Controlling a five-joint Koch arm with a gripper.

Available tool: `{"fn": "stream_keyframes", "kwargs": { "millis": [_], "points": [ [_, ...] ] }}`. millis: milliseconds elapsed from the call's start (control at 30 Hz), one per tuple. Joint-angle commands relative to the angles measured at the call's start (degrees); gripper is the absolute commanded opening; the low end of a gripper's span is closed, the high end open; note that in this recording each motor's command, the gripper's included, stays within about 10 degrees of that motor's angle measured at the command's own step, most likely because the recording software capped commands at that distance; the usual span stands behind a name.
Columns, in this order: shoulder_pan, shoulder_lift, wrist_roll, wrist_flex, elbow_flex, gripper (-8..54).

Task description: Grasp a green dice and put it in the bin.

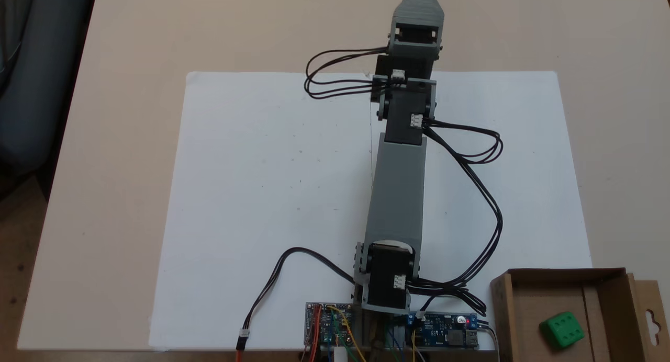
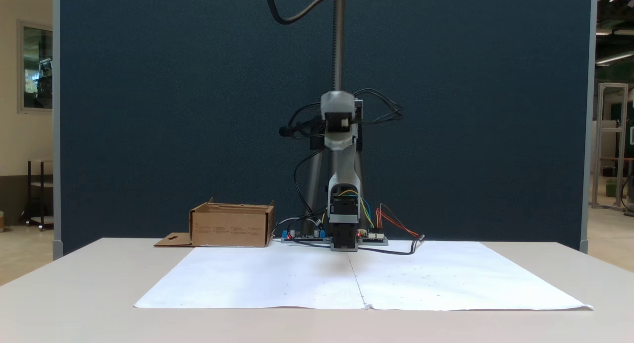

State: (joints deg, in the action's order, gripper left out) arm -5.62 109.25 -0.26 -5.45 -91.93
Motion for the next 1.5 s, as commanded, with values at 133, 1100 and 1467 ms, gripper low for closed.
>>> {"fn": "stream_keyframes", "kwargs": {
  "millis": [133, 1100, 1467],
  "points": [
    [2.11, 1.93, 1.23, 16.33, 1.49, 43.9],
    [4.57, 24.43, -0.53, 67.30, -65.92, 42.9],
    [4.04, 26.37, -0.70, 86.11, -79.37, 43.0]
  ]
}}
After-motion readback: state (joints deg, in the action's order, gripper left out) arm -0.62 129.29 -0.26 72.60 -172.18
